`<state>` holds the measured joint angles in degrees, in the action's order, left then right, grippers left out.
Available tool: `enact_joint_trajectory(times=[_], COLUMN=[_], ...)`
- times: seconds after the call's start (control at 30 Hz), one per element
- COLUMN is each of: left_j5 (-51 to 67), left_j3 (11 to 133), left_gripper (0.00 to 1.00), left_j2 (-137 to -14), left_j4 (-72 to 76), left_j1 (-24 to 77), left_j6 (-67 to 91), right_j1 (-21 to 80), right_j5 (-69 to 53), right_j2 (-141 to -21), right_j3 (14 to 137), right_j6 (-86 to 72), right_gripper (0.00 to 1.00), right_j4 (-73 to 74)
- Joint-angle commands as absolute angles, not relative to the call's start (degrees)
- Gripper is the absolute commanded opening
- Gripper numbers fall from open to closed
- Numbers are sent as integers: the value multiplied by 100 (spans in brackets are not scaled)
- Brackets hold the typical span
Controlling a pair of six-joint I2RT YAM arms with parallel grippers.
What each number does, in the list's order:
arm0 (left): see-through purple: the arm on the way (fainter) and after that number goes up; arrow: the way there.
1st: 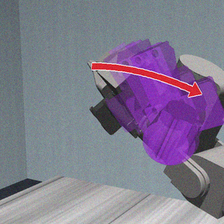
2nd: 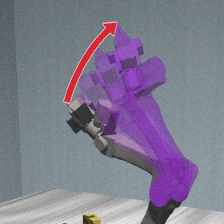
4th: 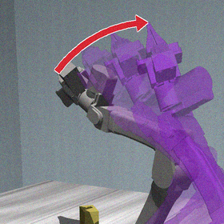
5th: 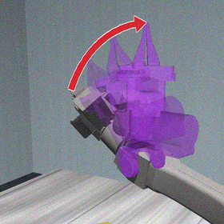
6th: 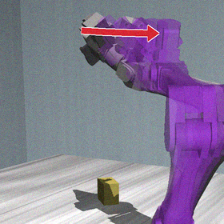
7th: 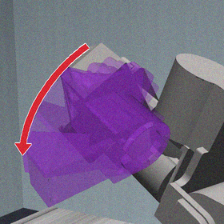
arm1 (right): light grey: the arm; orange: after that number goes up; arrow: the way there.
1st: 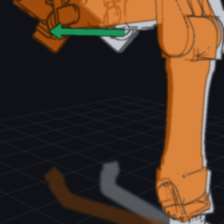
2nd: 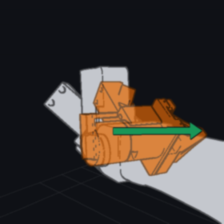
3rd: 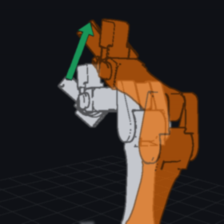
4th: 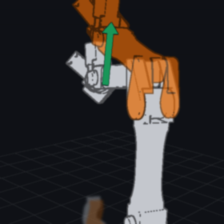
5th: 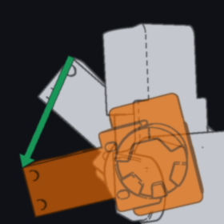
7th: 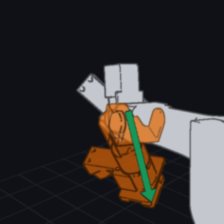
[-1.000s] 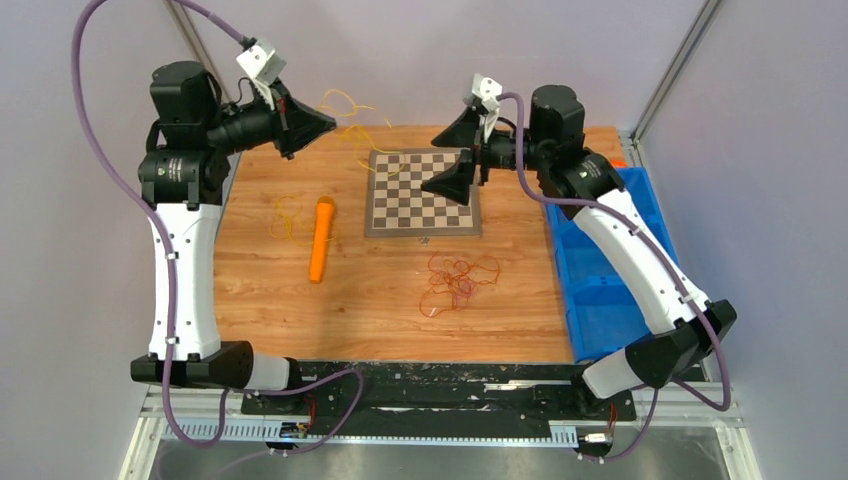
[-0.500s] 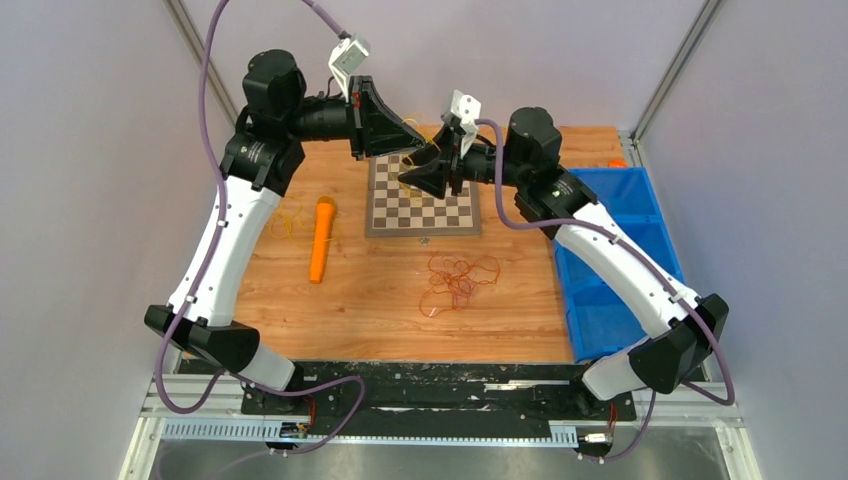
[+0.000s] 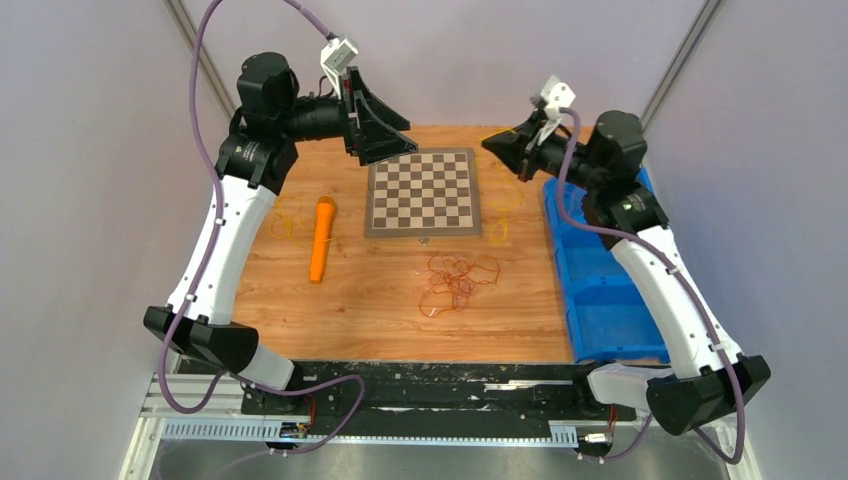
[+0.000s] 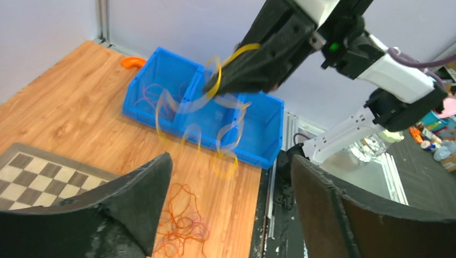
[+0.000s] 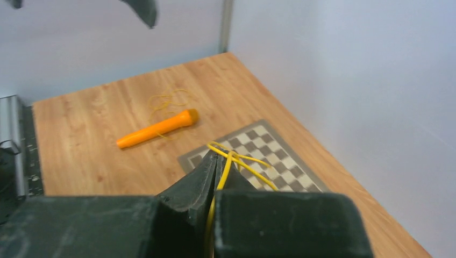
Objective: Untangle the cables
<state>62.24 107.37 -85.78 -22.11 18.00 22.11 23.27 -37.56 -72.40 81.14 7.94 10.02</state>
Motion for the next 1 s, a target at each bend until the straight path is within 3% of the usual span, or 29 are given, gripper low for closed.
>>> enact_joint_trajectory(times=[0.0,0.4,0.77,0.97], left_j5=[5872,5342,5236,4991], left_j3=[10717,10163,9875,9437], left_gripper=[97,100,100,100], left_j2=[-8331,-8218,-8174,-7946], left_j4=[-2675,-3155,-3550,-3549], left_j1=[1784,1784,1778,1784], left_j6=[1716,809,489,303], right_j1=[1562,-1320,-2669,-3266], right_j5=[-3910,-4918,-5947,-6275], right_j2=[-6915,-6789,-7722,-7988], right_j3=[8429,9009,9812,10917], right_j6=[828,1478,3466,3048], right_gripper=[0,0,0,0], right_j4=[1426,2401,4798,4844])
